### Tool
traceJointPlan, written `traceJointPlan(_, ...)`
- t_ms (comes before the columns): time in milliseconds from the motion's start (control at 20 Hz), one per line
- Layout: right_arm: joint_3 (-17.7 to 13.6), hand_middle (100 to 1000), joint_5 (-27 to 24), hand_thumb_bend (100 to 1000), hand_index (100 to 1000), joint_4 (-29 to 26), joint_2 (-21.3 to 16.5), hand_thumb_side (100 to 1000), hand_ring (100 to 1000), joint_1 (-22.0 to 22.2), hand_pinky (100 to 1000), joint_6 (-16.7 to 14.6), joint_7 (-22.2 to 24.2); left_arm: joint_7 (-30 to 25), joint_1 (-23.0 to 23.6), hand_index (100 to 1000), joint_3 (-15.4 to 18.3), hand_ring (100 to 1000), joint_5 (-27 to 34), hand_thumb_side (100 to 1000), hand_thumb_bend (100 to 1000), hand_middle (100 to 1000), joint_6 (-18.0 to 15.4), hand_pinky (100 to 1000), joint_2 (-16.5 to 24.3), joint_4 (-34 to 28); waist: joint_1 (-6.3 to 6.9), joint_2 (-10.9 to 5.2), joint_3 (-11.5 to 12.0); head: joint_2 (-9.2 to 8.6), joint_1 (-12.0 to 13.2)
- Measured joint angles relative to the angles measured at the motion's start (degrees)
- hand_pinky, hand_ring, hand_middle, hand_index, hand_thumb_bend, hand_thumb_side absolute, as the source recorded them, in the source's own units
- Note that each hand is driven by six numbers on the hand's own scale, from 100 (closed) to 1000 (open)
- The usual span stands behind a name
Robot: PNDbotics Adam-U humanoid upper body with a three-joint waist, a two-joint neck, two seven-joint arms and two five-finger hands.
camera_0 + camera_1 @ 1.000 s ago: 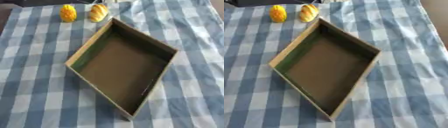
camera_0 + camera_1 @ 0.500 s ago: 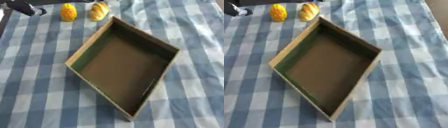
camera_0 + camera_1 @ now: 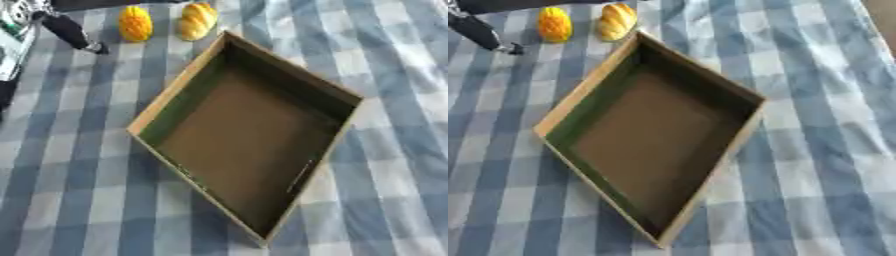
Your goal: Pick up objects on the table and place them in the box.
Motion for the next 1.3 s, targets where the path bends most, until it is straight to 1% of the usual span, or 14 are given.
traceJointPlan(50, 0.0, 654, 0.0, 230, 818, 0.0, 0.0, 417, 872, -0.2, 811, 0.0, 0.0, 0.3, -0.1, 923, 0.2, 867, -0.3, 100, 577, 840, 0.2, 855, -0.3, 0.5, 0.09, 0.16, -0.1, -0.17, 0.1)
traceJointPlan(200, 0.1, 652, -0.1, 228, 817, 0.0, 0.0, 417, 871, -0.7, 811, 0.0, 0.2, 1.9, -0.4, 921, 0.7, 856, -0.2, 100, 541, 829, 0.6, 847, -0.9, 1.4, 0.26, 0.52, -0.7, -0.52, 0.4)
traceJointPlan(350, 0.4, 650, -0.2, 227, 817, 0.0, 0.0, 418, 870, -1.1, 811, -0.1, 0.4, 3.5, -0.8, 923, 1.0, 846, 1.3, 100, 500, 816, 0.8, 839, -1.5, 1.8, 0.43, 0.85, -1.3, -1.07, 0.7)
traceJointPlan(650, 0.8, 648, -0.5, 224, 817, 0.0, 0.3, 419, 870, -2.2, 811, 0.1, 1.1, 5.7, -1.7, 921, 1.4, 836, 4.2, 100, 480, 804, 1.5, 828, -1.9, 3.0, 1.05, 1.80, -2.5, -1.87, 1.7)
traceJointPlan(800, 1.1, 647, -0.7, 225, 817, 0.0, 0.4, 420, 870, -2.5, 811, 0.1, 1.4, 6.6, -2.1, 904, 1.7, 815, 4.3, 100, 442, 777, 2.0, 807, -2.3, 3.8, 1.27, 2.26, -3.0, -2.27, 2.3)
traceJointPlan(950, 1.1, 646, -1.2, 225, 817, 0.0, 0.5, 420, 870, -2.7, 811, 0.3, 1.5, 7.5, -2.3, 877, 1.8, 778, 4.3, 100, 384, 738, 2.4, 783, -2.3, 4.3, 1.31, 2.60, -3.1, -2.30, 2.7)
traceJointPlan(1150, 1.1, 645, -1.9, 225, 817, 0.0, 0.6, 421, 870, -3.0, 811, 0.4, 1.7, 9.1, -2.4, 793, 2.0, 710, 4.5, 100, 288, 647, 2.9, 737, -2.3, 4.5, 1.44, 2.81, -3.3, -2.31, 2.8)
traceJointPlan(1200, 1.1, 645, -2.0, 225, 817, 0.0, 0.6, 421, 869, -3.0, 811, 0.4, 1.7, 9.5, -2.4, 771, 2.0, 688, 4.6, 100, 272, 622, 3.0, 727, -2.4, 4.6, 1.44, 2.82, -3.3, -2.31, 2.8)
traceJointPlan(1300, 1.1, 645, -2.1, 224, 818, 0.0, 0.6, 420, 869, -3.0, 811, 0.5, 1.7, 10.3, -2.4, 716, 2.0, 628, 4.8, 100, 207, 566, 3.0, 701, -2.5, 4.6, 1.44, 2.82, -3.3, -2.30, 2.8)
